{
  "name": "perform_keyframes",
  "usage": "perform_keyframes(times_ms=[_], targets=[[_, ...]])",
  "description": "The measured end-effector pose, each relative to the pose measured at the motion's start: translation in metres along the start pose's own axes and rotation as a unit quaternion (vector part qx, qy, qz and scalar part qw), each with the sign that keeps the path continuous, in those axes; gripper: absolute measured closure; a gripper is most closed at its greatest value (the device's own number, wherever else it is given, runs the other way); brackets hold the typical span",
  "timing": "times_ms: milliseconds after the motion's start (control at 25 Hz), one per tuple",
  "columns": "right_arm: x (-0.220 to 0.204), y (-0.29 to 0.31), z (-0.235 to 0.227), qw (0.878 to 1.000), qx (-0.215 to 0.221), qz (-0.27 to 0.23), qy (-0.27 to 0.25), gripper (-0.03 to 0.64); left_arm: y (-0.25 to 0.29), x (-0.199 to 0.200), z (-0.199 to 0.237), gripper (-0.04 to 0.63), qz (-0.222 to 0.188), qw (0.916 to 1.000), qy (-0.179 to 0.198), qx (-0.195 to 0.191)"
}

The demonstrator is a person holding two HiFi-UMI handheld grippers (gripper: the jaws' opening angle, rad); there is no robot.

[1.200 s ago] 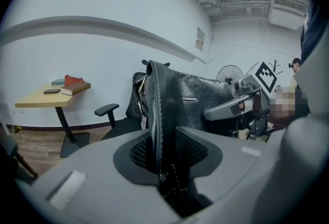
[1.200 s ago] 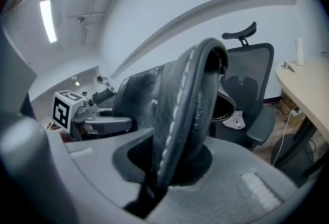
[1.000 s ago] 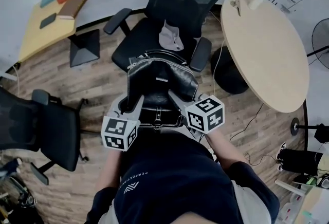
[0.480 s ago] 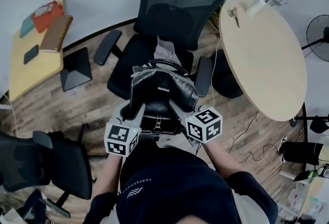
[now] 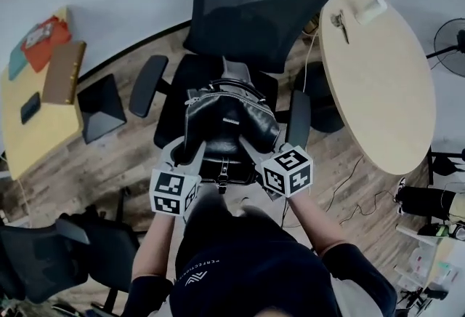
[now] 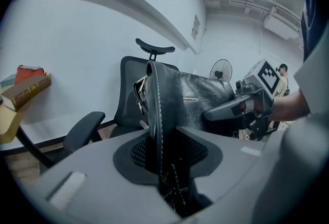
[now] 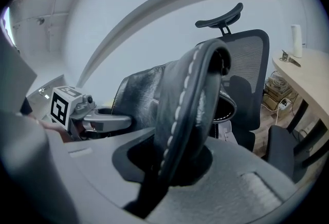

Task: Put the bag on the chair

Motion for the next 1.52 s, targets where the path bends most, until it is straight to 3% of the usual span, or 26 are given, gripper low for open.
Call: perform_keyframes(times_ms=[680,1160,1520], targets=[[0.027,0.115,-0.056,1.000,-0.026,0.003,0.000,0.575,0.087,0.011,0.101,0.468,0.018,0.9998,0.000,0.000],[0.032,0.170,-0.090,0.999,-0.048,-0.017,0.008,0.569,0.138,0.015,0.146,0.463,0.027,0.9993,0.021,0.012],[0.026,0.194,-0.125,0.997,-0.066,-0.021,0.042,0.557,0.184,0.018,0.162,0.457,0.048,0.9983,0.035,0.002]])
Point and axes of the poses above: the fingertips, and each gripper's own axes: y forward along the fingers, z to its left, x out of its top, the point moved 10 cm from there along -y, backward along the fingers, and after that the axes turned 3 degrees about -y, right-handed, at the moved point
